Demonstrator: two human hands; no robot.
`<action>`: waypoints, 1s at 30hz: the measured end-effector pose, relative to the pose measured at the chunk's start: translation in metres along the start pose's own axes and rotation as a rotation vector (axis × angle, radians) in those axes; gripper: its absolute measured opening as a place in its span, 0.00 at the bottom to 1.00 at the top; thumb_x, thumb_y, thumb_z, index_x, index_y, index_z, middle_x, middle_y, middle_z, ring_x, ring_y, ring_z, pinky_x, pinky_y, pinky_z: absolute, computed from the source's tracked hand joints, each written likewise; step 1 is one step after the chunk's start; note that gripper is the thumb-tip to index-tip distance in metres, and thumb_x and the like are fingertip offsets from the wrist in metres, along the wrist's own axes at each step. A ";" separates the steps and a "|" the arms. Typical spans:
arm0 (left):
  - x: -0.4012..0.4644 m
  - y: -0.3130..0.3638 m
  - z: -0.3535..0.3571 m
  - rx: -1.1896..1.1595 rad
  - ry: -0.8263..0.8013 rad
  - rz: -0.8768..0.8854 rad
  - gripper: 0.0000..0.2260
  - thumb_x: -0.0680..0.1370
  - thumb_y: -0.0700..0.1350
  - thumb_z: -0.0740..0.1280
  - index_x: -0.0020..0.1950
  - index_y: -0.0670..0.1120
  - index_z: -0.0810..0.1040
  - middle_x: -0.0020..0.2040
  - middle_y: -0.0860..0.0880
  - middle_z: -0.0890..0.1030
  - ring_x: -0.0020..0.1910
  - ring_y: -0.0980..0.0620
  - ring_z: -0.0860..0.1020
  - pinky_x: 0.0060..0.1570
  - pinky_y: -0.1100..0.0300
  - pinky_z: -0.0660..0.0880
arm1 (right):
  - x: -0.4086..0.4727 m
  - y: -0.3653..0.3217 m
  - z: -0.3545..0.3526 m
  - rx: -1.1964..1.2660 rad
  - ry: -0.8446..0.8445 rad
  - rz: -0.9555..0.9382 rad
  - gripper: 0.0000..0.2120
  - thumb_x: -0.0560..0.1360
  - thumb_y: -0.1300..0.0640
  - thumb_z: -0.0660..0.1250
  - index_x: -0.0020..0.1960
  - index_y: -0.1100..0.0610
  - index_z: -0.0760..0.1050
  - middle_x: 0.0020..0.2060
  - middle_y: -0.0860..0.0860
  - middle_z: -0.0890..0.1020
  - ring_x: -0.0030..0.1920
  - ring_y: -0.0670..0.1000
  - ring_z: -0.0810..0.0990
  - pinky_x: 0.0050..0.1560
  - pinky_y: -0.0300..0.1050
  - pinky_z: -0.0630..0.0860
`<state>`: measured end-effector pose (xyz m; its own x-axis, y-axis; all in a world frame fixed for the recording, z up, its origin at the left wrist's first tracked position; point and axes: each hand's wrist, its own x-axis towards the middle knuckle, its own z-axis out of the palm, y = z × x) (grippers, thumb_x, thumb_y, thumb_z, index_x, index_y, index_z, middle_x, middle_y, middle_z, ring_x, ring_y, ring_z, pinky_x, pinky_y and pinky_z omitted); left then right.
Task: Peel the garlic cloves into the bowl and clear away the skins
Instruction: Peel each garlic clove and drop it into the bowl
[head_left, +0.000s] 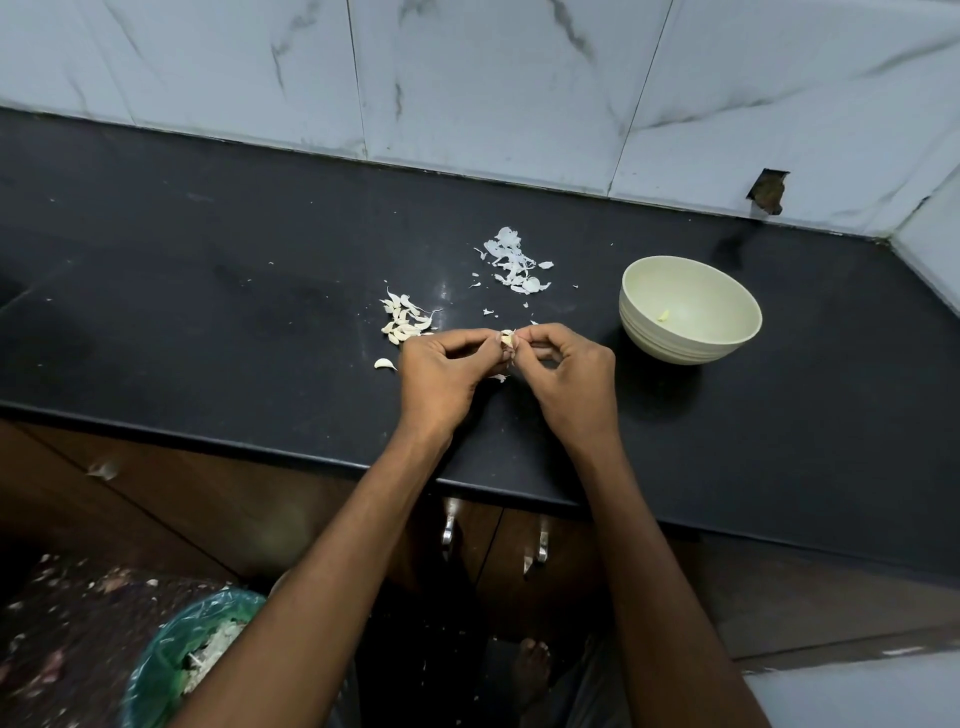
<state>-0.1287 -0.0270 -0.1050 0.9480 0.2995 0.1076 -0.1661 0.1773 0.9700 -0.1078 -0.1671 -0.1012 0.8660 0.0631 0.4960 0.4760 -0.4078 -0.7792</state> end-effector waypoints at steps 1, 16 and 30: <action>0.000 0.000 0.000 0.014 -0.006 0.007 0.04 0.77 0.34 0.74 0.50 0.37 0.87 0.43 0.41 0.88 0.44 0.44 0.87 0.53 0.46 0.84 | 0.000 0.000 0.000 -0.008 0.009 0.004 0.05 0.77 0.66 0.73 0.49 0.58 0.84 0.39 0.42 0.84 0.41 0.35 0.85 0.43 0.29 0.78; 0.006 -0.003 -0.002 -0.087 -0.058 -0.093 0.07 0.77 0.35 0.75 0.50 0.32 0.83 0.41 0.38 0.85 0.38 0.47 0.84 0.48 0.56 0.84 | -0.003 -0.003 0.003 -0.031 0.075 -0.008 0.03 0.78 0.65 0.72 0.49 0.59 0.81 0.42 0.47 0.85 0.41 0.36 0.85 0.42 0.34 0.81; 0.006 -0.005 0.000 -0.004 -0.150 -0.005 0.12 0.77 0.31 0.72 0.60 0.39 0.83 0.41 0.42 0.83 0.39 0.47 0.82 0.48 0.55 0.81 | 0.000 -0.004 -0.001 0.489 0.077 0.316 0.03 0.79 0.67 0.70 0.49 0.61 0.80 0.40 0.55 0.88 0.45 0.53 0.89 0.47 0.41 0.84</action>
<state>-0.1222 -0.0264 -0.1088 0.9786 0.1555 0.1347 -0.1624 0.1822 0.9697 -0.1097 -0.1662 -0.0972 0.9725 -0.0672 0.2229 0.2276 0.0730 -0.9710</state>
